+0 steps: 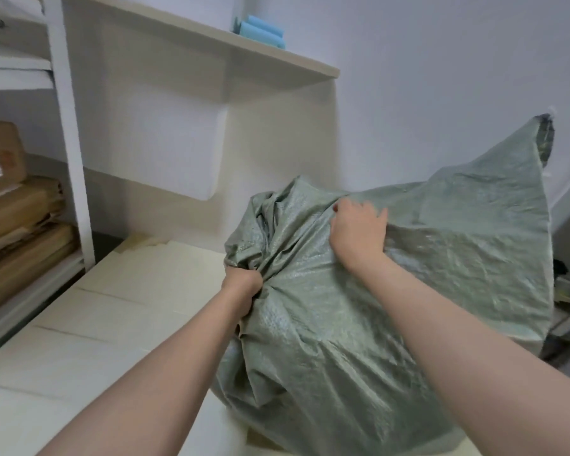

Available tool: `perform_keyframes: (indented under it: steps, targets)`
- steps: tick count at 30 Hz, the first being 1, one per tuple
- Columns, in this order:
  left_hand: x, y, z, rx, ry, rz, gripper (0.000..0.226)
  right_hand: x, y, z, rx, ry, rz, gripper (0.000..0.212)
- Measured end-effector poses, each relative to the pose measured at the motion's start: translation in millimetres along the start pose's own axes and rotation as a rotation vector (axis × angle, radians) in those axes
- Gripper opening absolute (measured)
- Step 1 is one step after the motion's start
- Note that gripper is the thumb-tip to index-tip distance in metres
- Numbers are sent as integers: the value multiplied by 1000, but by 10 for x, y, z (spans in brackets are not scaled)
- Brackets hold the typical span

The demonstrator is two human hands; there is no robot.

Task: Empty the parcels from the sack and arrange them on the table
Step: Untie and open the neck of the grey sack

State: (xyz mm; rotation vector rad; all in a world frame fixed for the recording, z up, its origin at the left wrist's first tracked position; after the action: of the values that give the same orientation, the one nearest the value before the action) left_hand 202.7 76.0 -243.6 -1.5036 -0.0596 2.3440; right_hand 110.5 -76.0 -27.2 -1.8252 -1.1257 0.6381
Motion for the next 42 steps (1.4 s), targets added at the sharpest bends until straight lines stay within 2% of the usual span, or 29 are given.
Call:
perform_keyframes:
  steps: [3, 5, 6, 7, 9, 12, 16, 21, 26, 30, 33, 36, 40, 42]
  targets:
    - [-97, -79, 267, -72, 12, -161, 59, -463, -38, -135, 85, 121, 198, 55]
    - [-74, -89, 264, -95, 7, -287, 70, -898, -64, -135, 192, 238, 267, 77]
    - [-69, -85, 252, -101, 8, -337, 76, -1046, -43, -104, 245, 248, 302, 78]
    - [-81, -68, 256, -96, 5, -375, 82, -1125, -31, -73, 260, 219, 324, 67]
    - [-103, -16, 256, -81, -6, -443, 92, -1140, -37, -40, 182, 133, 292, 34]
    - [-98, 23, 295, -79, 33, -476, 87, -1100, -135, -1, 9, 98, 112, 27]
    - [-172, 147, 428, -95, 149, -449, 58, -1302, -387, 43, -125, 216, -405, 30]
    - [-508, 585, 765, -61, 281, -152, 44, -1681, -729, 128, -343, 374, -881, 23]
    - [-884, 1179, 975, -4, 370, -19, 41, -2047, -1148, 39, -539, 311, -1067, 20]
    - [-846, 1528, 1006, 25, 399, 88, 34, -1982, -1253, -88, -536, 153, -1156, 18]
    - [-547, 1815, 872, 74, 343, 146, 31, -1700, -1001, -99, -411, -28, -1113, 21]
    - [-88, 2071, 659, 146, 168, 212, 33, -1445, -576, -87, -246, -146, -1047, 25]
    - [420, 2104, 373, 76, -177, 418, 44, -1392, 96, -152, -56, -24, -1127, 21]
    - [517, 2059, 275, 86, -259, 471, 42, -1381, 352, -191, -16, 18, -1075, 20]
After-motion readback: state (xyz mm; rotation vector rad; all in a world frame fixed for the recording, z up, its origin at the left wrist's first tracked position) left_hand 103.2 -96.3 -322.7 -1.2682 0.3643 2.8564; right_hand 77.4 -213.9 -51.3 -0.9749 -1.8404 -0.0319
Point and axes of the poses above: each hand's wrist, its own z-axis away from the middle knuckle, its own y-axis out of the palm, x = y × z, the point moved 8 cm from there along -z, towards the middle knuckle, and after that the axes turned 8 degrees about -z, right-handed, at the moved point
